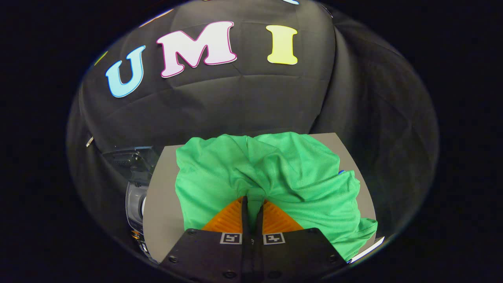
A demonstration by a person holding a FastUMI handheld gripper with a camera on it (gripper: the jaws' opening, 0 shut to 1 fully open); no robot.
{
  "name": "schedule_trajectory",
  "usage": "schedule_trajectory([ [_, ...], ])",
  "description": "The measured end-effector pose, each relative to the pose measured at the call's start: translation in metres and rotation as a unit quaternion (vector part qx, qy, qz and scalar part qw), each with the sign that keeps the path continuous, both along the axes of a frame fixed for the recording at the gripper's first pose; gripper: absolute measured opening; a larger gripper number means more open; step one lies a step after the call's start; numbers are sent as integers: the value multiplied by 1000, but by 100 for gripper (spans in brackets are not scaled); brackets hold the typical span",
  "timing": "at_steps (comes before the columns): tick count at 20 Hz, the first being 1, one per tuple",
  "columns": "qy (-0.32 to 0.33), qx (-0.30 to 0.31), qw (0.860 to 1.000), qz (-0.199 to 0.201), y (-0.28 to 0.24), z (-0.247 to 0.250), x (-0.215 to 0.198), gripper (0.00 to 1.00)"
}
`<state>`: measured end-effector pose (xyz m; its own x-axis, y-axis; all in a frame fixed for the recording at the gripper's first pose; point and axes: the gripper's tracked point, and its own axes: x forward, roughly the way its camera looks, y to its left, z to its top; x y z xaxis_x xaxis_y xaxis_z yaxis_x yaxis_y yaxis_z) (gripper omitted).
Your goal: Put the clothes into the washing machine and then close the washing machine lid.
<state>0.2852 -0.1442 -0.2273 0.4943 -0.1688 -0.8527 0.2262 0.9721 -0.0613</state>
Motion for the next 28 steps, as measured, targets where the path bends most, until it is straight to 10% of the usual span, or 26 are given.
schedule_trajectory([
  [17,-171,-9,985,25,50,159,15,5],
  [28,-251,59,955,147,209,221,39,5],
])
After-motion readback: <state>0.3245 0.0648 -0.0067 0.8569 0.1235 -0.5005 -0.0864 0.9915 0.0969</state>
